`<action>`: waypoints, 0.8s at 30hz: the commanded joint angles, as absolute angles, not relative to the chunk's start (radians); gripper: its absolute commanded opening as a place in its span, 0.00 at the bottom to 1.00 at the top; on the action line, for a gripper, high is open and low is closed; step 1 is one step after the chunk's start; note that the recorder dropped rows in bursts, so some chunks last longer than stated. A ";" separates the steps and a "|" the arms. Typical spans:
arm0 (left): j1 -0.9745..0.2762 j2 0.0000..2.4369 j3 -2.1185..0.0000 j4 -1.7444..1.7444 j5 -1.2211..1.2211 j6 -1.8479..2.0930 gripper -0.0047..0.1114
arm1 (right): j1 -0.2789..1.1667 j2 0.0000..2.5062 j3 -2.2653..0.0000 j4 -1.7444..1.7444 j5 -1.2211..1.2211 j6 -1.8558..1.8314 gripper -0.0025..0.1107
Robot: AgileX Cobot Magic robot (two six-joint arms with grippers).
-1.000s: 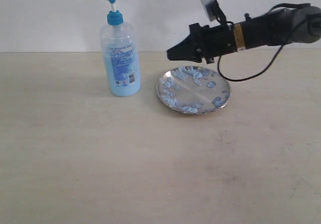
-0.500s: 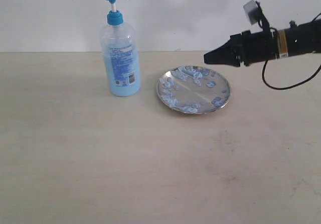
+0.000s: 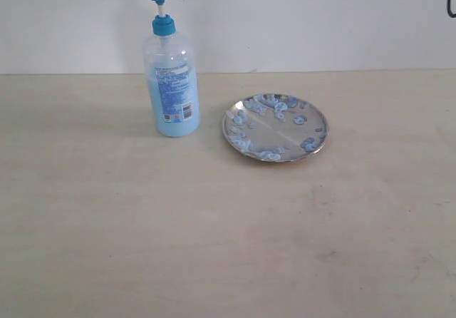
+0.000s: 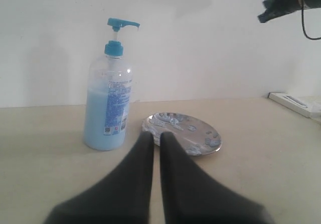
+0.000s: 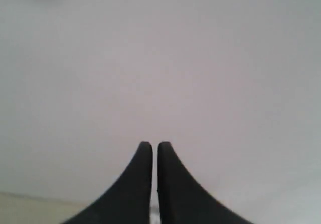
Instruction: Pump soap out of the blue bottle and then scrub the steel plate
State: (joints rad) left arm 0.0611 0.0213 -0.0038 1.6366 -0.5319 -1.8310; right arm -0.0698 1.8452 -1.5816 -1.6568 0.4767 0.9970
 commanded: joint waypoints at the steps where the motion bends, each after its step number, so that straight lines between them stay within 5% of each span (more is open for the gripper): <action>1: 0.066 0.025 0.000 1.637 -0.533 -1.838 0.08 | -0.113 1.836 -1.577 -0.885 0.958 0.495 0.02; 5: 0.066 0.025 0.000 1.637 -0.533 -1.838 0.08 | -0.164 1.848 -1.577 -0.007 1.221 -0.112 0.02; 9: 0.066 0.025 0.000 1.637 -0.533 -1.838 0.08 | -0.102 1.846 -1.583 0.339 1.221 -0.318 0.02; 15: 0.066 0.025 0.000 1.637 -0.533 -1.838 0.08 | 0.098 1.997 -1.782 0.080 1.221 -0.314 0.02; 24: 0.066 0.025 0.000 1.637 -0.553 -1.838 0.08 | 0.120 2.313 -2.183 0.060 1.221 -0.212 0.02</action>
